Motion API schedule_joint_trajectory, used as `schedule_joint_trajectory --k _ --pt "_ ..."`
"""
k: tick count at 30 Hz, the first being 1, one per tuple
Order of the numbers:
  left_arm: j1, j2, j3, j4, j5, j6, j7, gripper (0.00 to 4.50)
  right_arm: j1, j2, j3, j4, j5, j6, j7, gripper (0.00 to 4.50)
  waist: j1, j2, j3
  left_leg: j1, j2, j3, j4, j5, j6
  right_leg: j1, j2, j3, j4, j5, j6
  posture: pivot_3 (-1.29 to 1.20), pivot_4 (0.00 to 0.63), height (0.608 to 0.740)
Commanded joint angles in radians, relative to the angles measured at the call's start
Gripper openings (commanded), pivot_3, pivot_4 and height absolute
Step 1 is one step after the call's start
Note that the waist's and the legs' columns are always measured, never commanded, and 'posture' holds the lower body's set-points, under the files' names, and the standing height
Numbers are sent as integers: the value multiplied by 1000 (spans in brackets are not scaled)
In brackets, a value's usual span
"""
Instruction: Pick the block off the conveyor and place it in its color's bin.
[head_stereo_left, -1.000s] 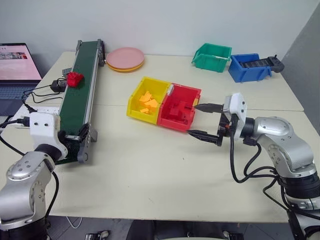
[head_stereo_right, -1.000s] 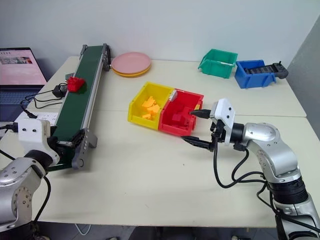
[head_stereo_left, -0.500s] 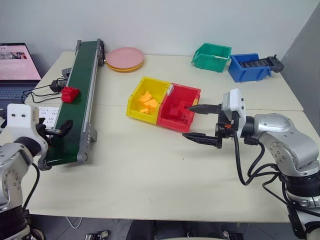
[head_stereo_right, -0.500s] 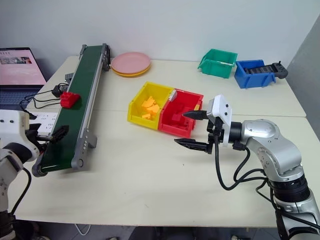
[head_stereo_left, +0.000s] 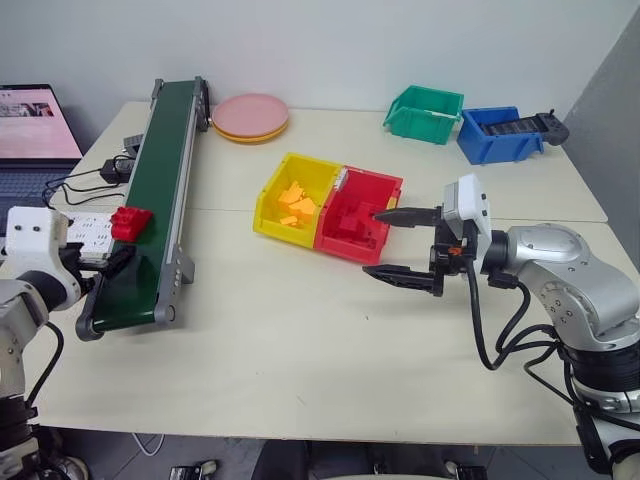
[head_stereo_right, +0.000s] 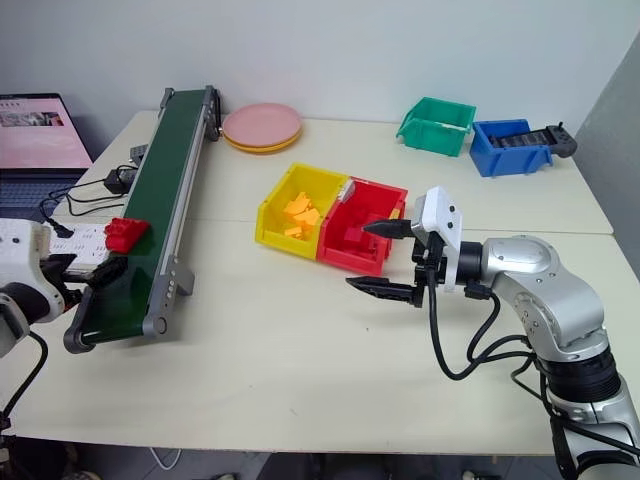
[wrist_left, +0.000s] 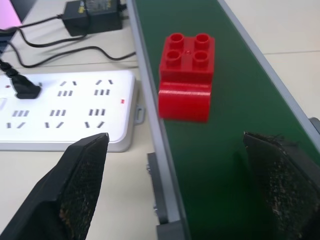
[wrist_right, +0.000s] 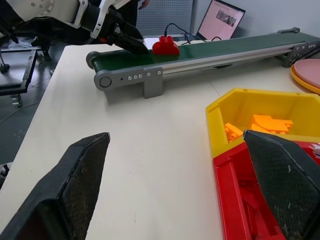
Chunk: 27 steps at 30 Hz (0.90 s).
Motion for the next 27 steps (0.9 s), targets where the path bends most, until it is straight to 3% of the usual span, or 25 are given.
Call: schedule_joint_trajectory --k 1,5,16,22,27 --pt "-17 24 -20 -5 11 -16 -20 4459 -19 -13 -14 -43 17 -2 2 4500 0 0 0 0 0 0 0 0 0 0 0 0 0 0 0 0 150 740" --pt "4 25 -46 -19 33 -27 -20 3722 -16 -21 -17 -43 15 -3 7 4500 0 0 0 0 0 0 0 0 0 0 0 0 0 0 0 0 150 740" --pt "154 -90 25 -260 5 69 85 1543 -11 -33 -25 -31 19 -16 15 4500 3 1 0 1 0 0 0 0 0 0 -1 0 1 0 0 0 150 740" --pt "164 -111 31 -331 3 84 114 1540 -24 -30 -21 -15 17 -28 27 4500 3 1 0 1 0 0 0 0 0 1 -1 -1 1 0 0 0 150 740" --pt "-10 -55 -32 -376 -38 107 87 1540 -30 -47 -42 -13 13 -30 26 4500 9 -2 1 0 0 -2 0 0 0 1 -1 -3 1 0 0 0 150 740"
